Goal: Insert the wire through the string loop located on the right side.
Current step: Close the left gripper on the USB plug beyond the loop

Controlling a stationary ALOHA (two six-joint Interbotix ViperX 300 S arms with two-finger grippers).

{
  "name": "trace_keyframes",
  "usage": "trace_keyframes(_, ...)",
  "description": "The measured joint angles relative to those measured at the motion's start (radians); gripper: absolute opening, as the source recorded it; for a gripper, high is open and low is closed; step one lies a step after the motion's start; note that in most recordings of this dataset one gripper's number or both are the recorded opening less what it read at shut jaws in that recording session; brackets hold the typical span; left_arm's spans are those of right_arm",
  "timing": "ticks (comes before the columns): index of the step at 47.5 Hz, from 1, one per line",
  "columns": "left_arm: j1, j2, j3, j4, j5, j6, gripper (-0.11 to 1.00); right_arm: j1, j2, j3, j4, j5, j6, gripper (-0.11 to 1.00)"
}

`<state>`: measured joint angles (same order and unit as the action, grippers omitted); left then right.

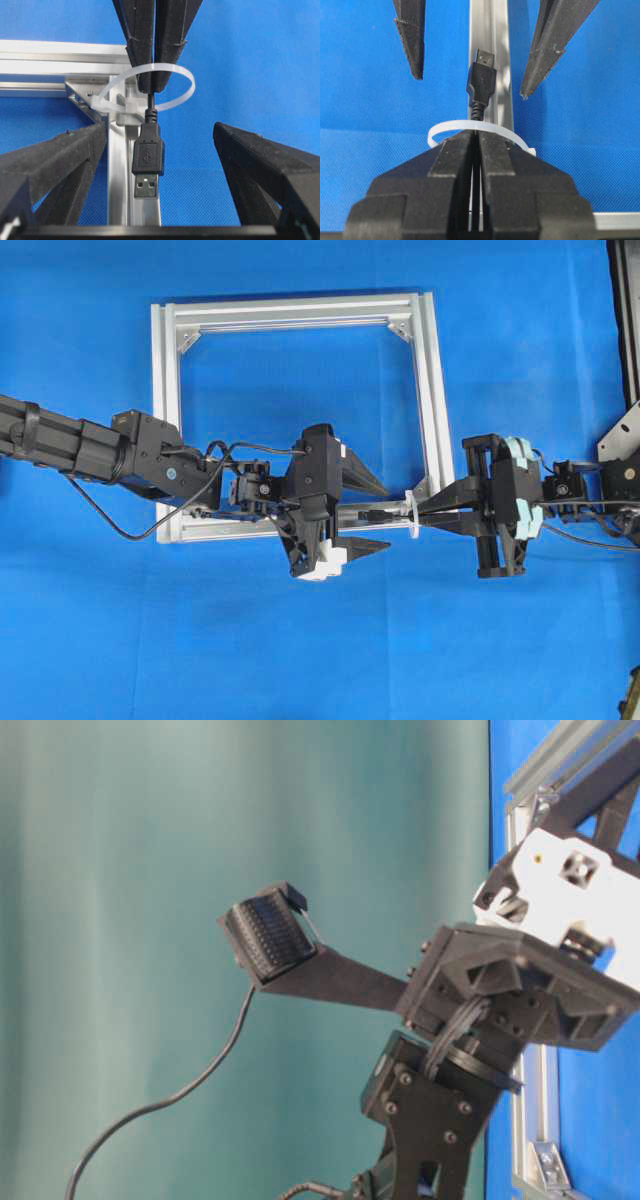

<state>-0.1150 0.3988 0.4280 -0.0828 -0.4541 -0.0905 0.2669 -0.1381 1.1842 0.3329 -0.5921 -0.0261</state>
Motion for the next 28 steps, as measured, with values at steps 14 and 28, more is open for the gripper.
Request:
trace_keyframes(14,0.002,0.002,0.002,0.0,0.002,0.0,0.91,0.0,0.0,0.002,0.002,0.0,0.0,-0.03)
trace_keyframes(28,0.002,0.002,0.0,0.0,0.021,-0.003,0.86,0.0,0.0,0.002,0.002,-0.002,0.0,-0.03)
